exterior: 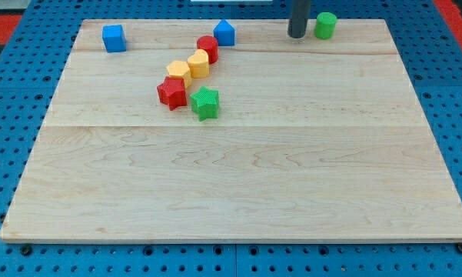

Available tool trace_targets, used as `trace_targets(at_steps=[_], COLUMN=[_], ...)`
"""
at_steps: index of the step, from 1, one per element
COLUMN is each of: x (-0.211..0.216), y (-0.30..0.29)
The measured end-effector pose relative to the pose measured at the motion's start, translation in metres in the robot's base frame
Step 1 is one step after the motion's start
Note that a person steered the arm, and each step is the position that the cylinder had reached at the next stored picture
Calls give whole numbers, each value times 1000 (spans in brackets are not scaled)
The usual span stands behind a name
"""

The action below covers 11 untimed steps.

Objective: Push the red circle parallel to the green star

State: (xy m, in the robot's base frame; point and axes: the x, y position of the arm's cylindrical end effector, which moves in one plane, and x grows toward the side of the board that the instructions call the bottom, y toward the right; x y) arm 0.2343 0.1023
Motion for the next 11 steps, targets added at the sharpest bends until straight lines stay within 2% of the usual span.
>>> trace_targets(at_steps=[2, 4, 6, 8, 9, 11], x=[15, 72, 56, 121, 138, 143], y=[-102, -238, -275, -315, -322, -322])
